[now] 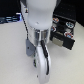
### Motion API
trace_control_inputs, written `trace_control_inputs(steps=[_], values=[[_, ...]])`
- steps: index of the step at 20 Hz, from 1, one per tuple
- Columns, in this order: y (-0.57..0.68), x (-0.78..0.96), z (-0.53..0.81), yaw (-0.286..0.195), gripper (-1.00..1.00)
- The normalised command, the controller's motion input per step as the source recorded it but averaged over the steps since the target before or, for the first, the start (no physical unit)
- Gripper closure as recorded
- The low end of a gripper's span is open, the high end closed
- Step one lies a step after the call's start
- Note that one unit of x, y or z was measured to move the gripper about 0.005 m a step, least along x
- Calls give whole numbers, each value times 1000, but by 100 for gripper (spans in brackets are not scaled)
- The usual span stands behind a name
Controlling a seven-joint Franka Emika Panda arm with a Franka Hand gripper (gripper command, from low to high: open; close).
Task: Open the kcup holder, insert the kcup into the holder, and close the kcup holder
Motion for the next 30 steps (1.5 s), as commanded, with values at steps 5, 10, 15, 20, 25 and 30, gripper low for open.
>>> trace_control_inputs(steps=[5, 10, 15, 20, 25, 30], values=[[2, 66, 3, -13, -100], [17, 8, 6, 4, 100], [4, -6, -6, -2, 100], [0, 78, 49, -13, 100], [276, 42, 502, -3, 100], [492, 4, 836, 71, 100]])
